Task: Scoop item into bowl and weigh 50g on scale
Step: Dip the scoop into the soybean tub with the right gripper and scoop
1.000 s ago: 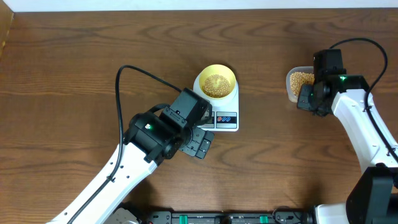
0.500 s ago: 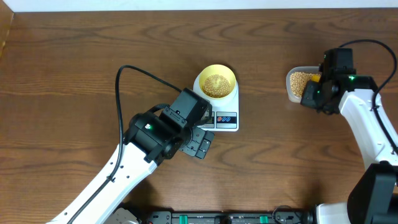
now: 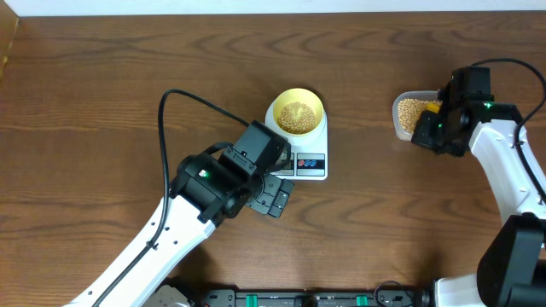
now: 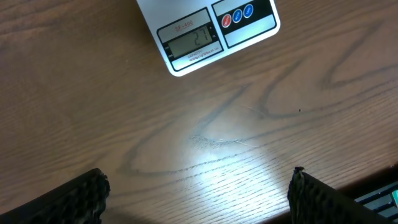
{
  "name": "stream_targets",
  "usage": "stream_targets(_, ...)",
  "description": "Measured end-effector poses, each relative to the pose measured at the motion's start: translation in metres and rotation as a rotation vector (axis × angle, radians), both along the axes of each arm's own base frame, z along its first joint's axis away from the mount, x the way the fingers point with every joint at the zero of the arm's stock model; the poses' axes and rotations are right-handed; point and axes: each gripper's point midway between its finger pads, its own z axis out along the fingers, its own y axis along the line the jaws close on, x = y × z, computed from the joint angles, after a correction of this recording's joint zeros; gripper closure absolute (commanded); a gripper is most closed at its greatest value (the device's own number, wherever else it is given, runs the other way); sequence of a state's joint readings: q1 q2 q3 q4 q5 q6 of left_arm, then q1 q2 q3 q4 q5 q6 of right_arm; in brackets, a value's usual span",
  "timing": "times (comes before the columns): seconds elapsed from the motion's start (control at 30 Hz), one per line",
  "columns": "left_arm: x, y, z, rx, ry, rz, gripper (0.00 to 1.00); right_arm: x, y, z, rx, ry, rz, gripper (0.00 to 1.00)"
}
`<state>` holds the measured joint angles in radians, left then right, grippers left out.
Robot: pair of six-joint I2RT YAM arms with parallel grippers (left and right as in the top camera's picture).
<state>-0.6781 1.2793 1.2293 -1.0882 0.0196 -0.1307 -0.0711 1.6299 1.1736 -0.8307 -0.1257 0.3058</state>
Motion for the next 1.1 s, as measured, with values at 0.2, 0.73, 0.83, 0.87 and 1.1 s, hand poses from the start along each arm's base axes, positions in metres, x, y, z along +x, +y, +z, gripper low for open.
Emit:
stream_targets(0.2,0.0,0.0,0.0,0.0,0.0,0.0,0.06,-0.002,0.007,0.001,0.05,0.005,0.006,0.99)
stream_targets(0.73,0.0,0.0,0.0,0.0,0.0,0.0,0.06,-0.003,-0.005,0.009,0.24,-0.019,-0.045,0.99)
stream_targets(0.83,0.0,0.0,0.0,0.0,0.0,0.0,0.06,-0.004,-0.002,0.01,0.268,-0.02,-0.035,0.99)
stream_targets(0.87,0.0,0.0,0.0,0.0,0.0,0.0,0.06,-0.004,0.0,0.011,0.278,-0.019,-0.031,0.99)
stream_targets(1.1,0.0,0.0,0.0,0.0,0.0,0.0,0.06,-0.007,0.007,0.012,0.31,-0.013,-0.006,0.99)
